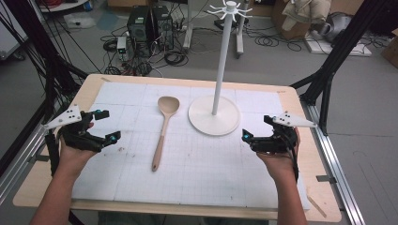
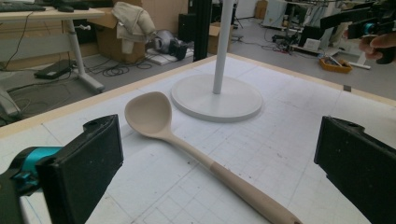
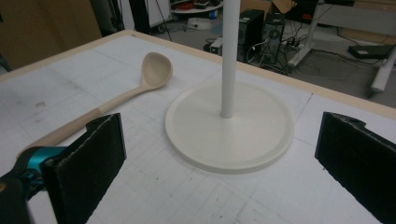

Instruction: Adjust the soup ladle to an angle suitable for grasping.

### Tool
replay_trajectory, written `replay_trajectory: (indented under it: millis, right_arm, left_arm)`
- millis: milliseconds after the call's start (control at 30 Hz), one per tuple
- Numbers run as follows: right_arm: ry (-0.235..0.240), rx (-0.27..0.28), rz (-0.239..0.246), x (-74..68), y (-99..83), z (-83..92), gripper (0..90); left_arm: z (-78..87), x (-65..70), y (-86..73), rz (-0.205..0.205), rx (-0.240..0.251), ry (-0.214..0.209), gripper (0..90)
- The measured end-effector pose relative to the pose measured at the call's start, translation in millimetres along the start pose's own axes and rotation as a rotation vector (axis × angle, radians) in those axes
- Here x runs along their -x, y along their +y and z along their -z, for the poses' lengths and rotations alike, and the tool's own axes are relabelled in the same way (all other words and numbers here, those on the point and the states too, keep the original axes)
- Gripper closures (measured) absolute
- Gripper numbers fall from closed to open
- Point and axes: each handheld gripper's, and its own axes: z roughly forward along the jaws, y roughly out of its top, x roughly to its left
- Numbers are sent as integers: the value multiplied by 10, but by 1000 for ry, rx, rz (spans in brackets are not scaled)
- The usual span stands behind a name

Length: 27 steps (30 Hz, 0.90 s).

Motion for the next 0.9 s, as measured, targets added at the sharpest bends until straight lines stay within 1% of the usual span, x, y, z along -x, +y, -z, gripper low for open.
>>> replay_trajectory:
  millis: [133,200,233,267,367,433,600,633,767,867,900]
  right_arm:
    - [14,18,-3,2,-17,-16,8]
    - [10,-11,-9,15,-42,-32,8]
    - [3,-14,0,17,-55,-34,8]
    - [2,-12,-2,15,-68,-28,8]
    - [3,-7,-15,15,-86,-13,8]
    - [-2,-16,-11,14,-78,-11,8]
    - [-1,-15,-4,-9,-57,-4,8]
    - [-5,-26,7,-22,-49,-8,9]
    - [-4,-27,11,-32,-38,-11,9]
    - [-5,-26,13,-37,-32,-9,8]
    - [-6,-28,10,-37,-31,-9,9]
  left_arm:
    - [1,7,0,-2,3,0,17]
    - [-6,-10,-2,2,4,5,17]
    - [-8,-12,-4,3,0,6,17]
    - [-8,-12,-4,3,0,6,17]
    - [-28,-5,1,4,-1,5,17]
    - [-37,-6,8,4,-8,6,17]
    - [-51,-3,25,6,-10,7,17]
    - [-63,5,43,3,-13,11,17]
    - [-94,21,70,1,-11,7,17]
    - [-141,32,87,-4,-25,9,17]
    - [-184,37,96,-2,-39,13,17]
